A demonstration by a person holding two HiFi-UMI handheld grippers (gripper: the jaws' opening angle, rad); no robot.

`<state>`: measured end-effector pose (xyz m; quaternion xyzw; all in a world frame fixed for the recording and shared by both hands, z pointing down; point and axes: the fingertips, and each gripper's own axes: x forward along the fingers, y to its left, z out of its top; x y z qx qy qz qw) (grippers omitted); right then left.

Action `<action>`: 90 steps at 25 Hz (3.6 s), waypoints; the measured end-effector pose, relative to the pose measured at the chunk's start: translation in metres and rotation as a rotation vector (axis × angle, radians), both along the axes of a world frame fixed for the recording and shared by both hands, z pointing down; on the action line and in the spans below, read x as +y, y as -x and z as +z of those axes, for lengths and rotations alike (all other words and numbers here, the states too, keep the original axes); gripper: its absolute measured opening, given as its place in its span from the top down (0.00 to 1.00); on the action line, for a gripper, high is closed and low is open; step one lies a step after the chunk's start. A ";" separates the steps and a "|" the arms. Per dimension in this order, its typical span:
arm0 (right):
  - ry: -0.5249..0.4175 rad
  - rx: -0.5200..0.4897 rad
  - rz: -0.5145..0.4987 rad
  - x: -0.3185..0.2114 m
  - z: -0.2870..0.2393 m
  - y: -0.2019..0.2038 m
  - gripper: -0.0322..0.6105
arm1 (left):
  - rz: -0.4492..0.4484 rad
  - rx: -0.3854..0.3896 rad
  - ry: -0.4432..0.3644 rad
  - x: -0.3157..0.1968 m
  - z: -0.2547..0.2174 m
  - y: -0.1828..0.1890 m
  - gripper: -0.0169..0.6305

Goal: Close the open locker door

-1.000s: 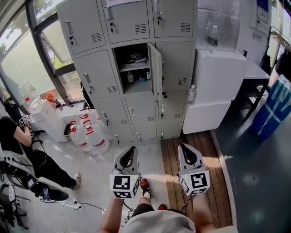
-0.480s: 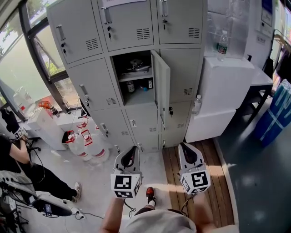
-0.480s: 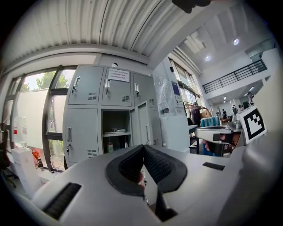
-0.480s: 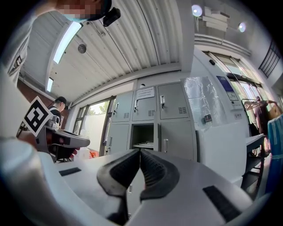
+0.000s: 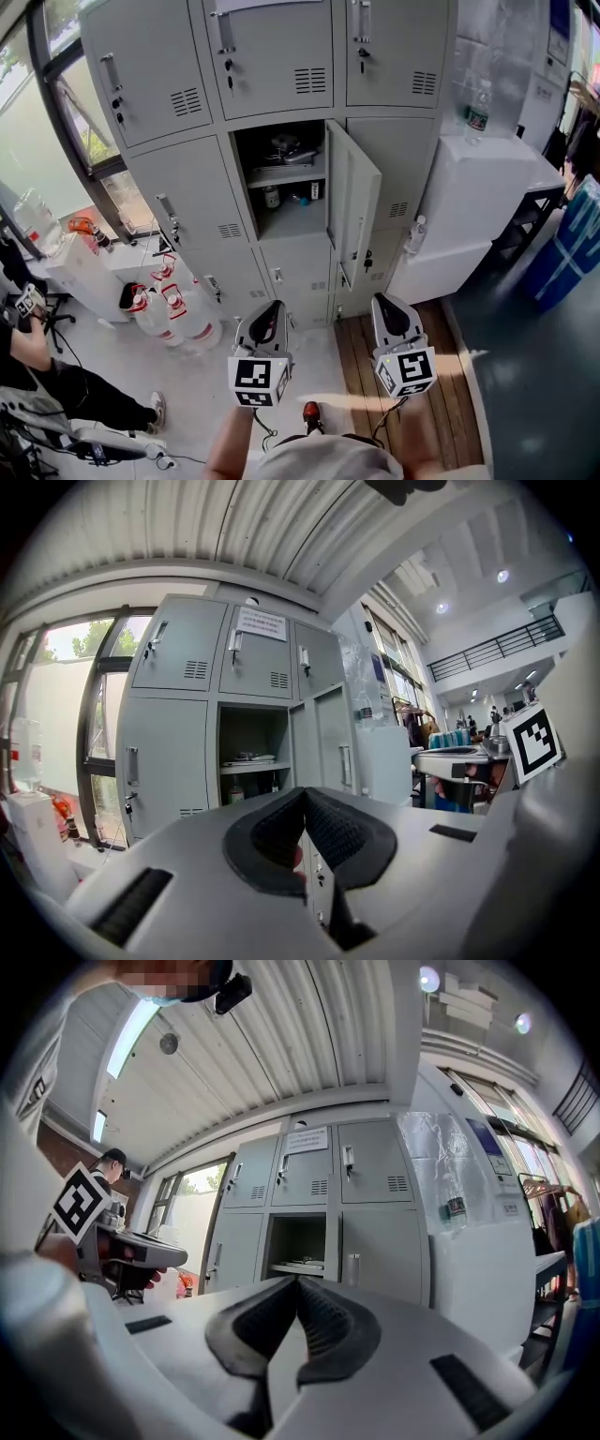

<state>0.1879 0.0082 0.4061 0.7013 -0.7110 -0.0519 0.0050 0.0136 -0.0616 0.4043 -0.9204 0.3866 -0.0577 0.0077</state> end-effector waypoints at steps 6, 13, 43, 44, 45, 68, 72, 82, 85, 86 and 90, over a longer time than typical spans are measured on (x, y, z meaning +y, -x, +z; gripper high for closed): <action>0.020 0.002 0.023 -0.032 0.006 -0.008 0.92 | 0.016 0.000 0.017 -0.037 0.008 -0.002 0.94; 0.000 -0.042 0.005 -0.066 0.004 -0.025 0.90 | 0.028 0.005 0.018 -0.069 0.011 -0.007 0.94; 0.052 -0.008 -0.013 -0.146 0.020 -0.045 0.72 | 0.017 -0.015 0.031 -0.134 0.024 -0.015 0.94; 0.053 -0.007 -0.015 -0.146 0.020 -0.044 0.73 | 0.014 -0.015 0.032 -0.134 0.024 -0.013 0.94; 0.053 -0.006 -0.019 -0.146 0.020 -0.042 0.73 | 0.011 -0.014 0.032 -0.133 0.024 -0.012 0.94; 0.054 -0.008 -0.167 -0.161 0.019 0.018 0.70 | -0.058 -0.009 0.014 -0.132 0.019 0.033 0.94; 0.053 -0.007 -0.184 -0.167 0.019 0.029 0.71 | -0.079 -0.007 0.014 -0.134 0.019 0.045 0.94; 0.055 -0.001 -0.230 -0.181 0.018 0.054 0.71 | -0.120 -0.001 0.013 -0.141 0.020 0.069 0.94; 0.061 0.004 -0.243 -0.184 0.019 0.058 0.71 | -0.131 -0.003 0.015 -0.141 0.020 0.073 0.94; 0.063 0.007 -0.250 -0.185 0.019 0.060 0.71 | -0.135 -0.003 0.015 -0.141 0.020 0.075 0.94; 0.067 0.019 -0.278 -0.193 0.020 0.070 0.71 | -0.157 -0.003 0.014 -0.144 0.021 0.082 0.94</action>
